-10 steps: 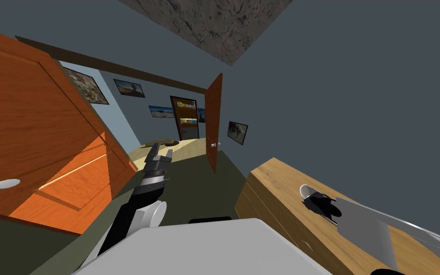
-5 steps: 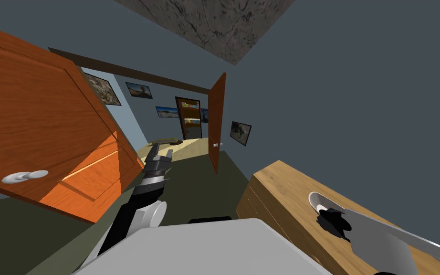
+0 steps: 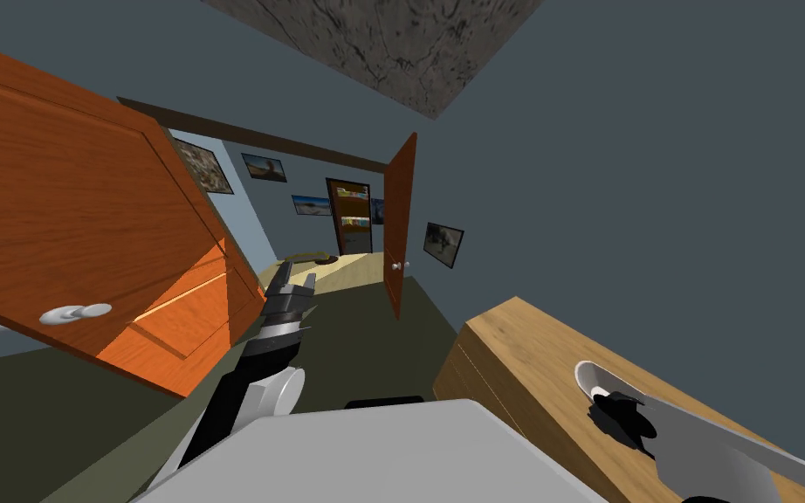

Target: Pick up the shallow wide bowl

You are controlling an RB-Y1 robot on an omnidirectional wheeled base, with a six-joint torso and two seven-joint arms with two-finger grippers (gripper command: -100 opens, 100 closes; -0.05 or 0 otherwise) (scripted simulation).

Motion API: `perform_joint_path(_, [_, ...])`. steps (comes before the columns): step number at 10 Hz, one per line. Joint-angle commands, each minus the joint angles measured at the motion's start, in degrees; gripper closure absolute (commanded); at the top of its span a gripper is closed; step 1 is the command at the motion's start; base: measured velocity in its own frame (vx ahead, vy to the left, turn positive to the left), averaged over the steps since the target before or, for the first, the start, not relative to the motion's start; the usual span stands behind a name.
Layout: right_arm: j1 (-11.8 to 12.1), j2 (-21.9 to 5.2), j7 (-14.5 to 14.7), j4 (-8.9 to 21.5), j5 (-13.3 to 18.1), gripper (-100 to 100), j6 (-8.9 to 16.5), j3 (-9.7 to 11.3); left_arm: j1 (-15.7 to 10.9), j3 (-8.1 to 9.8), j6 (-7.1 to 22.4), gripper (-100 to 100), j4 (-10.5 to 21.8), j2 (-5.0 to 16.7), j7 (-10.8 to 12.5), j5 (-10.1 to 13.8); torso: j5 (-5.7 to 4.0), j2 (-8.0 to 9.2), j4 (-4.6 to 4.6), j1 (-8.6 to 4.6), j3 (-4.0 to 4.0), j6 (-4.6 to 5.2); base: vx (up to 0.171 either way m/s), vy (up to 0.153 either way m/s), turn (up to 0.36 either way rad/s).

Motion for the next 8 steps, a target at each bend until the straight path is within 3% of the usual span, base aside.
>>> perform_joint_path(1, [0.0, 0.0, 0.0, 0.0, 0.0, 100, 0.0, 0.0, 0.0, 0.00, 0.0, 0, 0.0, 0.0, 0.0, 0.0, 0.00, 0.00, 0.00, 0.00, 0.00, 0.00, 0.000, 0.000, 0.000])
perform_joint_path(5, [-0.1, 0.0, 0.0, 0.0, 0.0, 100, 0.0, -0.1, 0.0, 0.00, 0.0, 0, 0.0, 0.0, 0.0, 0.0, 0.04, -0.02, -0.04, 0.11, -0.03, 0.02, 0.000, 0.000, 0.000])
perform_joint_path(6, [-0.1, 0.0, 0.0, 0.0, 0.0, 0, 0.0, 0.0, 0.0, 0.00, 0.0, 0, 0.0, 0.0, 0.0, 0.0, 0.05, 0.00, -0.03, 0.12, -0.02, 0.02, 0.000, 0.000, 0.000])
perform_joint_path(7, [0.4, -1.5, 0.4, -1.9, -1.5, 100, 1.4, -1.3, 0.0, 0.00, 0.0, 0, 0.0, 0.0, 0.0, 0.0, 0.07, 0.01, -0.03, 0.14, -0.01, 0.02, -0.010, 0.029, -0.155])
perform_joint_path(8, [0.9, -2.2, 0.6, -2.9, -2.2, 100, 2.0, -2.2, 0.0, 0.00, 0.0, 0, 0.0, 0.0, 0.0, 0.0, 0.12, 0.07, -0.01, 0.29, 0.03, 0.08, -0.017, 0.051, -0.135])
